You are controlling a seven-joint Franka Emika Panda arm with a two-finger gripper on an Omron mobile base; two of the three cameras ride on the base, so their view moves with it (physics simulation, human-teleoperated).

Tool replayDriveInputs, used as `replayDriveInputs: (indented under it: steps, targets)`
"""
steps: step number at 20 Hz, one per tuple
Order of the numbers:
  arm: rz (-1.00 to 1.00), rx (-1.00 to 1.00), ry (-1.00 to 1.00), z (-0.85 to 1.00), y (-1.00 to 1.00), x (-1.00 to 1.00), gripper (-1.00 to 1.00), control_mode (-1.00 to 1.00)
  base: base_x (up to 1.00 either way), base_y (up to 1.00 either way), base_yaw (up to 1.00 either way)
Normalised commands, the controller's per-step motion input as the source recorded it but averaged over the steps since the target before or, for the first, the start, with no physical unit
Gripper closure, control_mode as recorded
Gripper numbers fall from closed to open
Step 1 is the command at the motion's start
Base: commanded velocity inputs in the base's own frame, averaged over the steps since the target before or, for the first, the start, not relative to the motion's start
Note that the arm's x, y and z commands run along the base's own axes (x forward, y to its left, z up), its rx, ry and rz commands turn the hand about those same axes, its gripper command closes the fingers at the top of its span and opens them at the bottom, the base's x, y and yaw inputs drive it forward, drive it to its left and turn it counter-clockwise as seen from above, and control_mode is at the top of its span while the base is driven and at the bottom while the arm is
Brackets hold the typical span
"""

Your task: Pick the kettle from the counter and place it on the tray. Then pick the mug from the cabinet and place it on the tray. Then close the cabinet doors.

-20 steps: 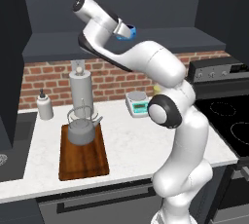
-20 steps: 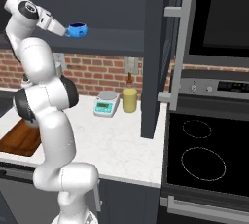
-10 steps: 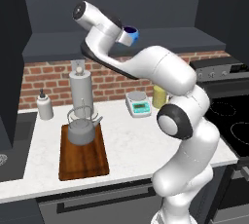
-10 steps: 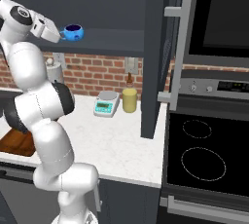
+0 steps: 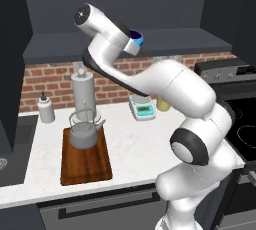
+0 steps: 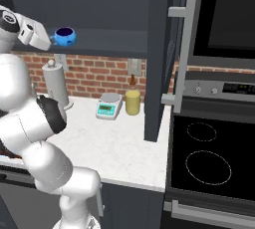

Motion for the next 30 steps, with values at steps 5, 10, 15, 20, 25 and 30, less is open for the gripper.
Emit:
replayDriveInputs:
  steps: [5, 10, 15, 20, 25, 30]
  targets:
    - [0.08, 0.03, 0.0, 0.09, 0.18, -0.8, 1.0, -1.0, 0.0, 0.0, 0.0]
    - [0.09, 0.0, 0.0, 0.0, 0.27, -0.92, 1.0, -1.0, 0.0, 0.0, 0.0]
    - [0.06, 0.02, 0.0, 0.0, 0.29, -0.94, 1.0, -1.0, 0.0, 0.0, 0.0]
    - [0.03, 0.0, -0.02, -0.16, 0.34, -0.98, 1.0, -1.0, 0.0, 0.0, 0.0]
    - [0.01, 0.0, -0.08, -0.45, 0.24, -0.98, 1.0, -1.0, 0.0, 0.0, 0.0]
    - [0.03, -0.03, -0.07, -0.77, 0.21, -0.77, 1.0, -1.0, 0.0, 0.0, 0.0]
